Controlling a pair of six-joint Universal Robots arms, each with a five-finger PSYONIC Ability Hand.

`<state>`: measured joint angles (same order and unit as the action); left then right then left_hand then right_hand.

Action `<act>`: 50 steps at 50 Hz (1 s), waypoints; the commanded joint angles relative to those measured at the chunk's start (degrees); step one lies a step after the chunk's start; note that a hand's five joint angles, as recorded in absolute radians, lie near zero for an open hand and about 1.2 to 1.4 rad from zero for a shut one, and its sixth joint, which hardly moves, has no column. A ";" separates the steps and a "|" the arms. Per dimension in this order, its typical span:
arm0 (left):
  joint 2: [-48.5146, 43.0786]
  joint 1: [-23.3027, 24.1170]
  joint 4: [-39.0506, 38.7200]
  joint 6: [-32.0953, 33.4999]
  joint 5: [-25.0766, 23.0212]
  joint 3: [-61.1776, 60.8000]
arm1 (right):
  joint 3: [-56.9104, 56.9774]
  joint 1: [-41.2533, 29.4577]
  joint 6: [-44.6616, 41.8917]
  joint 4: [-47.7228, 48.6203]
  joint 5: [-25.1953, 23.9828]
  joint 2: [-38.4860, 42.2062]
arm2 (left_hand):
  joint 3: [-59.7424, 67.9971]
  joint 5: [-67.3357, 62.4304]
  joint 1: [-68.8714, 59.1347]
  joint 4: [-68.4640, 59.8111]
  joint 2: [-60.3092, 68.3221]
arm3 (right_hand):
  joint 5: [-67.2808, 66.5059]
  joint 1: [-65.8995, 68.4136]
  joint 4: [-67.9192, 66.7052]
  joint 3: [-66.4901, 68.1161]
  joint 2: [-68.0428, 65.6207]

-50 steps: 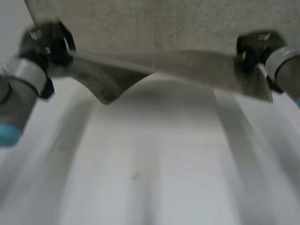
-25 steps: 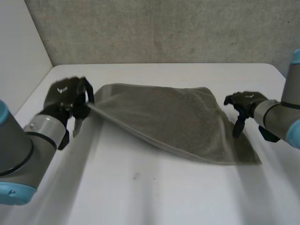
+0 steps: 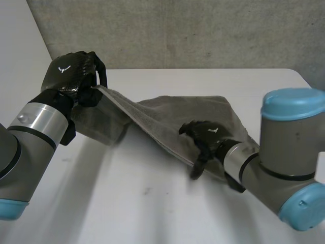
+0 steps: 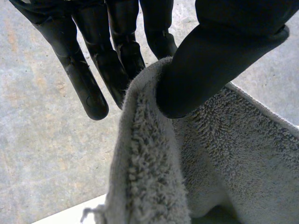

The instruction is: Fold the towel.

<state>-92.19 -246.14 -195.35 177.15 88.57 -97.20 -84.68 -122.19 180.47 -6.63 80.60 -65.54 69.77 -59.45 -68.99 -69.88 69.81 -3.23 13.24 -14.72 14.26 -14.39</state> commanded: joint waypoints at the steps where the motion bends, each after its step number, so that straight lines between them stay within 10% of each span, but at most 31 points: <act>1: -0.18 -0.22 -0.04 -0.23 0.12 -0.10 | -1.01 -0.32 7.25 5.65 -0.88 4.71 | 10.23 -10.55 -11.01 -10.12 10.19 | 3.23 -3.24 4.72 -4.26 4.39; 8: -0.18 -0.74 -0.04 -0.67 0.29 -0.10 | -3.03 0.38 6.91 12.26 3.07 8.32 | 10.23 -10.55 -11.01 -10.12 10.19 | 3.23 -3.24 4.72 -4.26 4.39; 17: -0.27 -2.77 -0.04 -1.99 0.29 -0.71 | -7.78 7.15 -1.62 18.24 10.37 6.12 | 10.23 -10.55 -11.01 -10.12 10.19 | -29.32 29.31 -27.83 28.29 -28.16; 34: -0.97 -5.84 -0.04 -2.07 0.03 -1.86 | -20.17 25.60 -11.55 18.50 -1.32 -4.77 | 10.23 -10.55 -11.01 -10.12 10.19 | -31.84 31.83 -30.35 30.82 -30.68; 41: -1.50 -5.84 0.14 -2.07 0.03 -2.21 | -21.49 27.62 -11.99 19.82 -5.62 -4.95 | 10.23 -10.55 -11.01 -10.12 10.19 | -66.70 66.69 -65.21 65.68 -65.54; 50: -0.54 -5.58 2.34 -1.37 -0.24 -2.91 | -20.35 28.86 -15.94 18.24 -6.33 -14.35 | 10.23 -10.55 -11.01 -10.12 10.19 | -66.77 66.76 -65.28 65.74 -65.61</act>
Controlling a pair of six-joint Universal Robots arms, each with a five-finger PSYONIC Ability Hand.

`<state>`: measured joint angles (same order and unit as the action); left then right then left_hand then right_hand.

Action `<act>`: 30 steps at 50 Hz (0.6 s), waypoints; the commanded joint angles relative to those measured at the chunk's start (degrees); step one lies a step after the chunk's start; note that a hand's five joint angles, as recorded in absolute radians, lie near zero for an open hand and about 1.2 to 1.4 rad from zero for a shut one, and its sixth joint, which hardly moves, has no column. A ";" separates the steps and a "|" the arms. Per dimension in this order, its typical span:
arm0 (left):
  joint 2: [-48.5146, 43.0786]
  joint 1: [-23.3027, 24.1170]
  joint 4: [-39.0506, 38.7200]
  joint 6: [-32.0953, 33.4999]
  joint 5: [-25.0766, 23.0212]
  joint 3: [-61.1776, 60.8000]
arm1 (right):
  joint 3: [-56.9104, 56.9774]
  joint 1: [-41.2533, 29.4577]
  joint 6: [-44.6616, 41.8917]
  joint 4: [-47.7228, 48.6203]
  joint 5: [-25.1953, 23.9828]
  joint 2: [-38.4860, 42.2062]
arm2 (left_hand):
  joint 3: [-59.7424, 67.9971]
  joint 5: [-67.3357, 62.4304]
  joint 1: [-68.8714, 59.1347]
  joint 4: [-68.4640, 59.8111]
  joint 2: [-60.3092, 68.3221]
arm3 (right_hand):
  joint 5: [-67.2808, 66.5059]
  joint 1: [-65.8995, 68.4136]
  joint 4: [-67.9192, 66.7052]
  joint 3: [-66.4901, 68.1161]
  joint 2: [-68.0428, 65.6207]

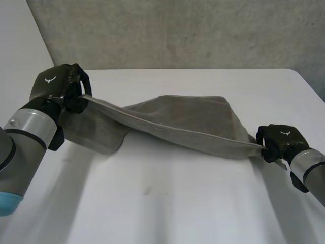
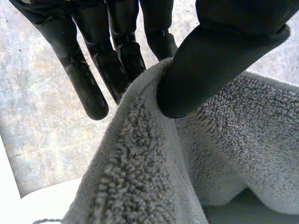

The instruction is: Fold the towel.

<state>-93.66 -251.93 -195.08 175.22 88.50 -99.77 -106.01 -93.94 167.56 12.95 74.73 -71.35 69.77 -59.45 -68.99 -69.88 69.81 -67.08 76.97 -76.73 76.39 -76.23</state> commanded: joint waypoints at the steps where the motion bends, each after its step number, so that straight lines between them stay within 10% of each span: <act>1: 1.37 0.30 3.55 0.83 -0.26 0.01 | 1.50 0.95 -3.99 -2.22 -0.99 -12.02 | 10.23 -10.55 -11.01 -10.12 10.19 | -2.92 3.03 -3.27 3.61 -3.77; 17: 14.47 0.21 28.59 4.34 -0.53 19.23 | 36.53 4.81 -9.62 -36.64 -5.39 -25.15 | 10.23 -10.55 -11.01 -10.12 10.19 | -2.92 3.03 -3.27 3.61 -3.77; 30: 1.82 -3.04 34.50 14.01 -0.53 24.36 | 49.41 3.23 -19.20 -51.88 -4.25 -9.16 | 10.23 -10.55 -11.01 -10.12 10.19 | -2.92 3.03 -3.27 3.61 -3.77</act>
<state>-82.64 -253.76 -160.84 185.83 87.98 -75.09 -57.60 -89.29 153.05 -35.96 69.54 -88.55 69.77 -59.45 -69.00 -69.88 69.81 -67.23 76.99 -76.73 76.39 -76.28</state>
